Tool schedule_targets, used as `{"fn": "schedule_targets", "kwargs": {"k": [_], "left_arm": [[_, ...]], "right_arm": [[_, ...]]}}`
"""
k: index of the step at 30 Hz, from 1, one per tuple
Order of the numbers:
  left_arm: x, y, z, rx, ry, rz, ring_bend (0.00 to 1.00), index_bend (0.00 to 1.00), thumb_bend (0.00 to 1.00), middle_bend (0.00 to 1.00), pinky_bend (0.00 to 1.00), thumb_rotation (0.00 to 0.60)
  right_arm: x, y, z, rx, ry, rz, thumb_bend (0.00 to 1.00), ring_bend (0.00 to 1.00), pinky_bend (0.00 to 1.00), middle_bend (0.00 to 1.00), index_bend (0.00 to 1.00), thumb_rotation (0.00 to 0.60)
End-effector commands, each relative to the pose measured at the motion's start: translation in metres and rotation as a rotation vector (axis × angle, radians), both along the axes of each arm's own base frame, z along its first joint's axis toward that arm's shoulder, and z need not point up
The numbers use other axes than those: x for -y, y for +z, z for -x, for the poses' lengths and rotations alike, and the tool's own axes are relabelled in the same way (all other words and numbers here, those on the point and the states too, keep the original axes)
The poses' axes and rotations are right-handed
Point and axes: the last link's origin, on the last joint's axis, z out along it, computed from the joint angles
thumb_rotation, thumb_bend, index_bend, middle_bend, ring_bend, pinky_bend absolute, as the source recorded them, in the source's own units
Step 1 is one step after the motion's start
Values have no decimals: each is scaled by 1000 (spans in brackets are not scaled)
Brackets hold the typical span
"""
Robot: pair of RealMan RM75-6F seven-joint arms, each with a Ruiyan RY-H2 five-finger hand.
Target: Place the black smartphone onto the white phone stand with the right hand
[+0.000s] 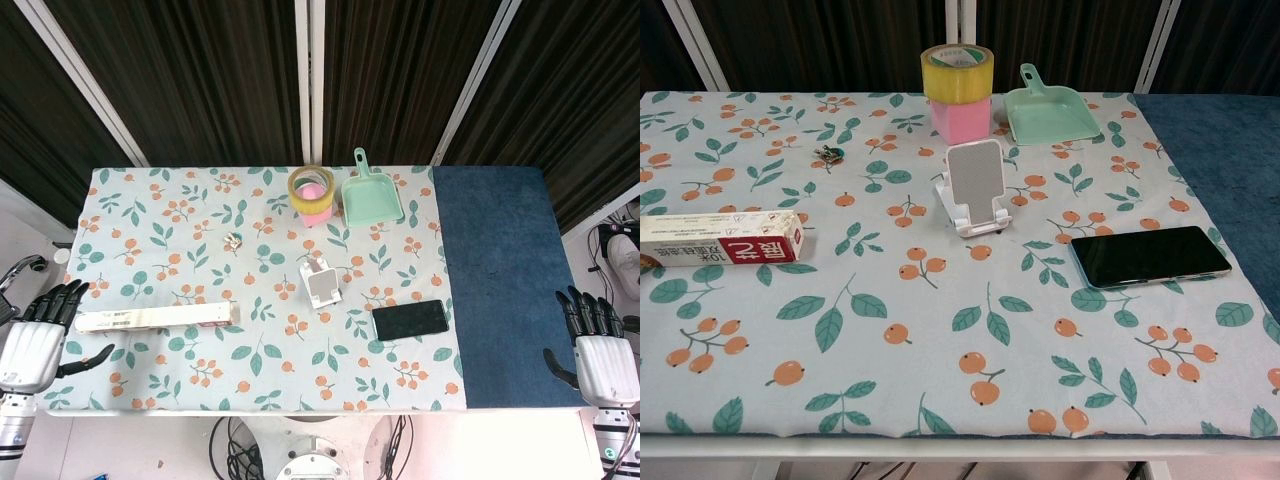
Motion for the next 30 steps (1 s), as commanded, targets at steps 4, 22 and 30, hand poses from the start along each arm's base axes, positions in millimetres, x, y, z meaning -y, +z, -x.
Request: {"fn": "schedule_targets", "kwargs": {"k": [4,22,30], "left_arm": [[-2,2,-1,3,-1,-7,90,41,131,80,185,140],[-3,-2,7,14,9,-10,90,40,131,80,185,157],[-4,-5,13,25,13,4,90,41,131,80,185,160]], "right_arm": [[3,0,-2,8,4,-9,205,0,0,0,0,600],[22,-15,-25,-75,23,-212,204,0,0,0,0,600],[75,-36,-64,-193,39,-446,194,0,0,0,0,600]]}}
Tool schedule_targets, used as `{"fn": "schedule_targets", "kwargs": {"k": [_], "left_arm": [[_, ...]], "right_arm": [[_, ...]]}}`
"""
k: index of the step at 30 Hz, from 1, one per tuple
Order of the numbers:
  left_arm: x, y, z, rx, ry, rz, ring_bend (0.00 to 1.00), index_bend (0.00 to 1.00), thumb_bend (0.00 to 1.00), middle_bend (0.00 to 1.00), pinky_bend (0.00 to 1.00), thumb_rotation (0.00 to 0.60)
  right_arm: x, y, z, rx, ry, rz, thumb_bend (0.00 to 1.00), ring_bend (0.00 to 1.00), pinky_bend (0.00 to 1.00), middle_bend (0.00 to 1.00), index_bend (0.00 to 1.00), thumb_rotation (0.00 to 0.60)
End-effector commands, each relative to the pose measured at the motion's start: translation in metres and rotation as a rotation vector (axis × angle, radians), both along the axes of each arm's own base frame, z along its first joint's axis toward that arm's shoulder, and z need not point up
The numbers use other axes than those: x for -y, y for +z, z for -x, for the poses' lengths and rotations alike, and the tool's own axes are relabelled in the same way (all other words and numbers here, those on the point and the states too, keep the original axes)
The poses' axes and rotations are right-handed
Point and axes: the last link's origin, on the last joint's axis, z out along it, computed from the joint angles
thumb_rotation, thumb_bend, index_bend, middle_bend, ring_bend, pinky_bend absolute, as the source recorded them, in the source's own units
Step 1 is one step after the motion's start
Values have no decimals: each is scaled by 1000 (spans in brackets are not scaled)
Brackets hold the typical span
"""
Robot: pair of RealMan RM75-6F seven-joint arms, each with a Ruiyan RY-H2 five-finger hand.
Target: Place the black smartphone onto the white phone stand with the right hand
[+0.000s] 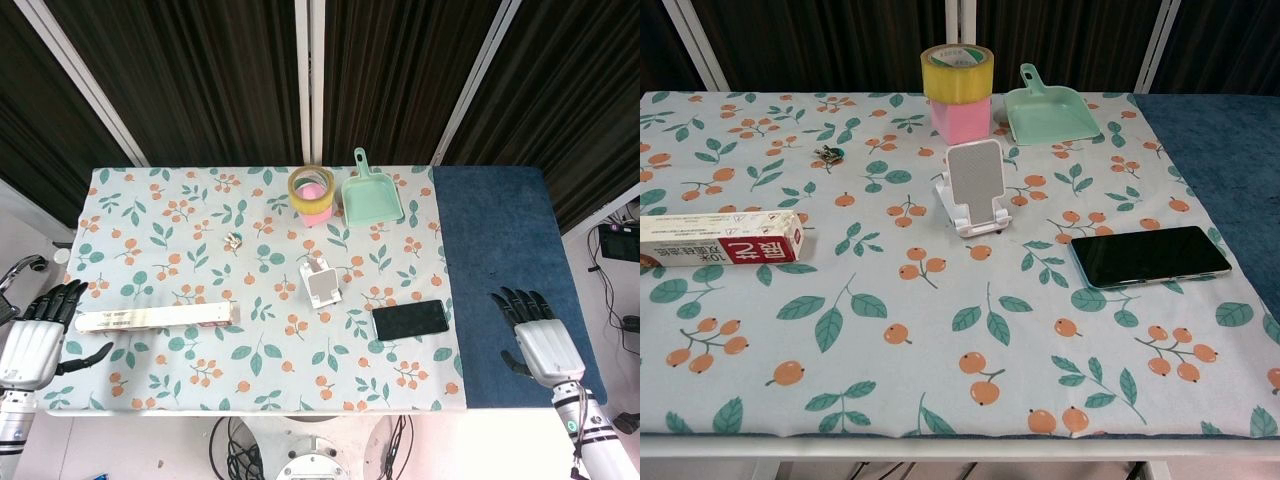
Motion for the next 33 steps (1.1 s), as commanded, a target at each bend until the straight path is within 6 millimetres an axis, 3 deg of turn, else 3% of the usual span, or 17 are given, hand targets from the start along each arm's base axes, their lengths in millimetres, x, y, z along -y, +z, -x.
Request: {"fn": "schedule_targets", "kwargs": {"k": [1,11,18,23,33], "left_arm": [[0,1,0,5,-3,-5,90,41,131,80,185,160],[6,1,1,15,-5,-9,90,41,131,80,185,161],[8,-1,3,17,0,-1,90,41,131,80,185,161],[9,0,3,17,-6,0,90,41,132,80,185,161],[10,1,7,17,8,5,90,41,131,80,185,160]], "right_arm": [[37,-13,-26,-95,32,-111,192,0,0,0,0,600],[77,-71,-48,-174,38,-197,176,0,0,0,0,600],[82,-106,-53,-175,34,-241,176,0,0,0,0,600],[82,-121,-57,-151,23,-269,176,0,0,0,0,600],[81,-130,-60,-131,20,-278,176,0,0,0,0,600]]}}
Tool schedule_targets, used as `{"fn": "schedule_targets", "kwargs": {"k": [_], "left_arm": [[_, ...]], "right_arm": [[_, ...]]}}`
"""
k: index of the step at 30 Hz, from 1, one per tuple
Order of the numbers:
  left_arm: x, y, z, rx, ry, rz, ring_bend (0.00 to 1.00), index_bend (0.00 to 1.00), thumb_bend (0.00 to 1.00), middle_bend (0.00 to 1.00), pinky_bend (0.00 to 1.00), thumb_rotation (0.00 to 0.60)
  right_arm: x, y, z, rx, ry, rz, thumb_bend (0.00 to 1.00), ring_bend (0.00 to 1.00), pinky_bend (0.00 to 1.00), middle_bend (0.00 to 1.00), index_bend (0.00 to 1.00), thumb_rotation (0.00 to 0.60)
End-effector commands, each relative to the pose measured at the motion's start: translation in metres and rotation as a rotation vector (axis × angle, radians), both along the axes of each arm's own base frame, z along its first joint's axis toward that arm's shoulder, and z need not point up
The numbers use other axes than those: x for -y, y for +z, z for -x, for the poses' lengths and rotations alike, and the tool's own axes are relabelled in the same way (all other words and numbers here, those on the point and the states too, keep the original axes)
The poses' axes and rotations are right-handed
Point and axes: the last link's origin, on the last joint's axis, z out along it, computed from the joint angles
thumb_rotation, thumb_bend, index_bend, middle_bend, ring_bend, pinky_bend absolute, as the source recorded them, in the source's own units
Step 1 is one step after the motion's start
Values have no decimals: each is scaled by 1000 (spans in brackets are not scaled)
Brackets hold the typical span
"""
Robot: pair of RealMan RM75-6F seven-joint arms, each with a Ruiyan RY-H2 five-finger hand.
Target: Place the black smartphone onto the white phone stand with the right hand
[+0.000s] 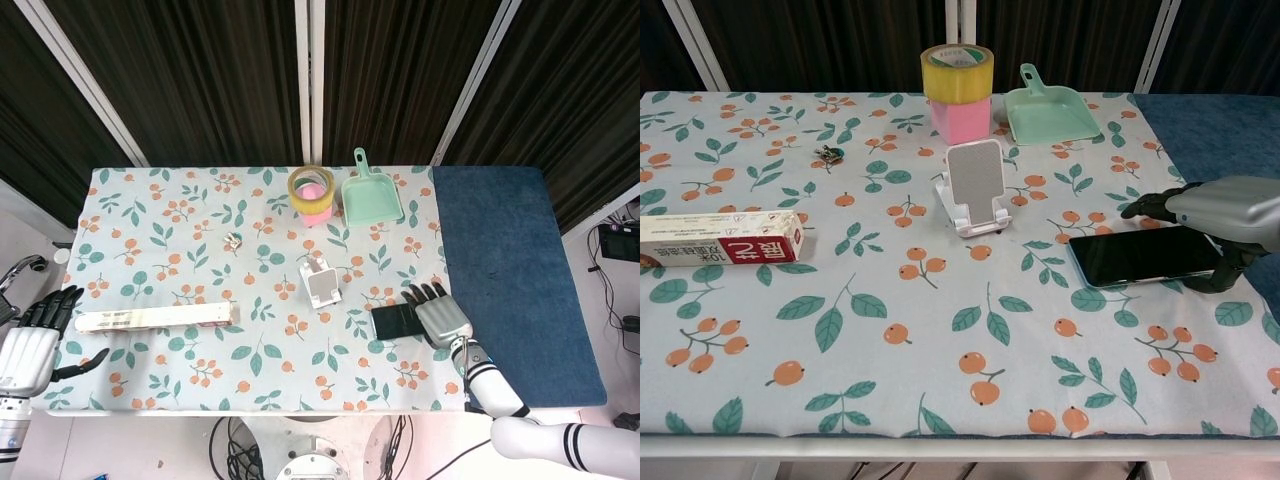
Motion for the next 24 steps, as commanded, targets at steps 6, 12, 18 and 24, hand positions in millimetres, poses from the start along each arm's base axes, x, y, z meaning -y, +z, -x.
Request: {"fn": "schedule_targets", "kwargs": {"k": [6,12,18,24], "left_arm": [[0,0,1,0,7,1,91,41,130,80,185,161],[-1,-2,2,0,14,14,90,41,130,80,185,163],[-2,-3,2,-2,16,21,90,41,130,80,185,163],[-2,-4,2,-4,18,26,91,41,130,80,185,163]], "right_arm": [[0,-3,-1,12,0,-1,176,0,0,0,23,600],[0,-4,0,20,-4,-1,176,0,0,0,163,600],[-1,-4,-1,47,8,7,189,0,0,0,330,600],[-3,0,-2,80,28,25,207,0,0,0,423,600]]}}
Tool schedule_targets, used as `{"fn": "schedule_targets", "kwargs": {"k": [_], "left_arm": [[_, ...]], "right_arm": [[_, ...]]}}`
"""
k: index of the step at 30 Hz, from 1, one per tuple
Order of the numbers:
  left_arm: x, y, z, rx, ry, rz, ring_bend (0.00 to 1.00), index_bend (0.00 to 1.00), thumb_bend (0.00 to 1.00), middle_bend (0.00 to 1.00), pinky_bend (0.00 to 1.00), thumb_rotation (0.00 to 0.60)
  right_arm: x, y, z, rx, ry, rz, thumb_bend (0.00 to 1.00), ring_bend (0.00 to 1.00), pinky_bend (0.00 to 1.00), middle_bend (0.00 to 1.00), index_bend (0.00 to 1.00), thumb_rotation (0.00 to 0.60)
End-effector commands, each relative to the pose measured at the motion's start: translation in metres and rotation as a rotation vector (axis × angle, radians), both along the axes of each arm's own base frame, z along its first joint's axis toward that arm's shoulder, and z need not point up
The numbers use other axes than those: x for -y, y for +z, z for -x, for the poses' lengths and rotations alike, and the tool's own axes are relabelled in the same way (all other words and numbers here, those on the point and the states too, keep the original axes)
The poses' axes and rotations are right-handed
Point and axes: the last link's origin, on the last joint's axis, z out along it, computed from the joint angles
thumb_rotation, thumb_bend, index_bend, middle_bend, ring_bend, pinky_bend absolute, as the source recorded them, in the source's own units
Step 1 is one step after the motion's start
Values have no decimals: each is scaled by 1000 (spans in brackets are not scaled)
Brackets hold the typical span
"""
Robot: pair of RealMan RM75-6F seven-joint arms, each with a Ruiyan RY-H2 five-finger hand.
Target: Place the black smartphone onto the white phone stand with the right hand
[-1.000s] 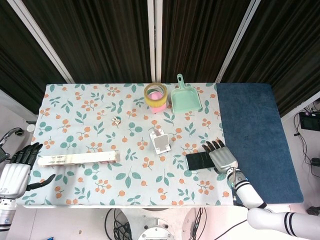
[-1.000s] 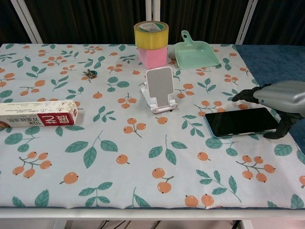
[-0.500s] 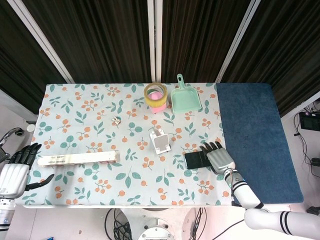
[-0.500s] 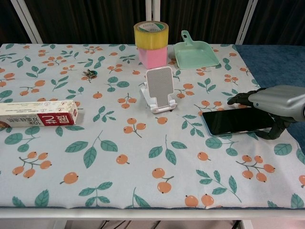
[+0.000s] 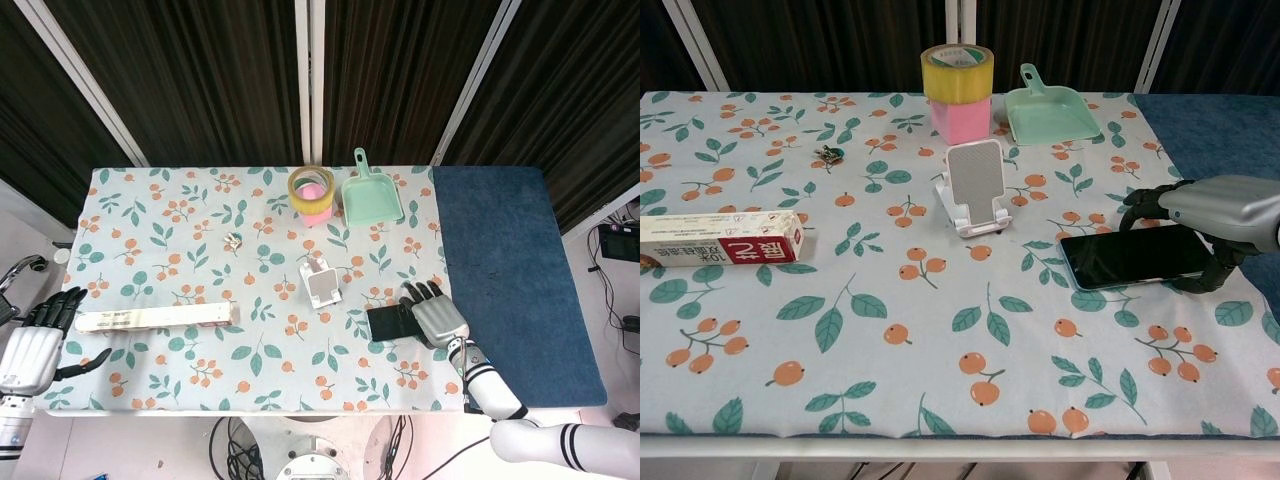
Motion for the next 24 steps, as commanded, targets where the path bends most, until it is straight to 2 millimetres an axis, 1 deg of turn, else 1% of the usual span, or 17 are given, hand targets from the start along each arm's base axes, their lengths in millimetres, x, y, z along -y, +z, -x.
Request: {"fn": "schedule_targets", "kwargs": {"k": [1,5,7,8,11,15,19,24], "left_arm": [[0,0,0,0,0,2,91,41,130,80,185,162],[-1,-2,0,2,5,7,90,41,130,80,185,162],[-1,-3,1,3,8,10,90,41,130,80,185,164],[-1,-3,1,3,9,12,91,41,129,80,185,164],[-1,-4,1,4,10,13,90,41,129,80,185,161],[-1,-4,1,4,11,13,90,41,130,80,185,164],[-1,-4,2,5,12,14,91,41,130,80,185,166],[-1,-4,3,7,15,16,90,41,130,80,186,173]], "right_arm": [[-2,2,0,19,10,13,210,0,0,0,436,600],[-4,4,1,37,23,24,225,0,0,10,472,600],[-5,3,2,40,21,23,237,0,0,59,489,600],[-5,4,3,43,20,24,245,0,0,107,502,600],[-5,3,3,53,26,33,270,16,0,198,532,600],[-4,4,3,70,41,46,295,95,0,325,568,600],[-4,5,2,80,56,58,308,177,0,363,592,600],[-3,6,2,84,64,66,336,302,2,370,597,600]]}}
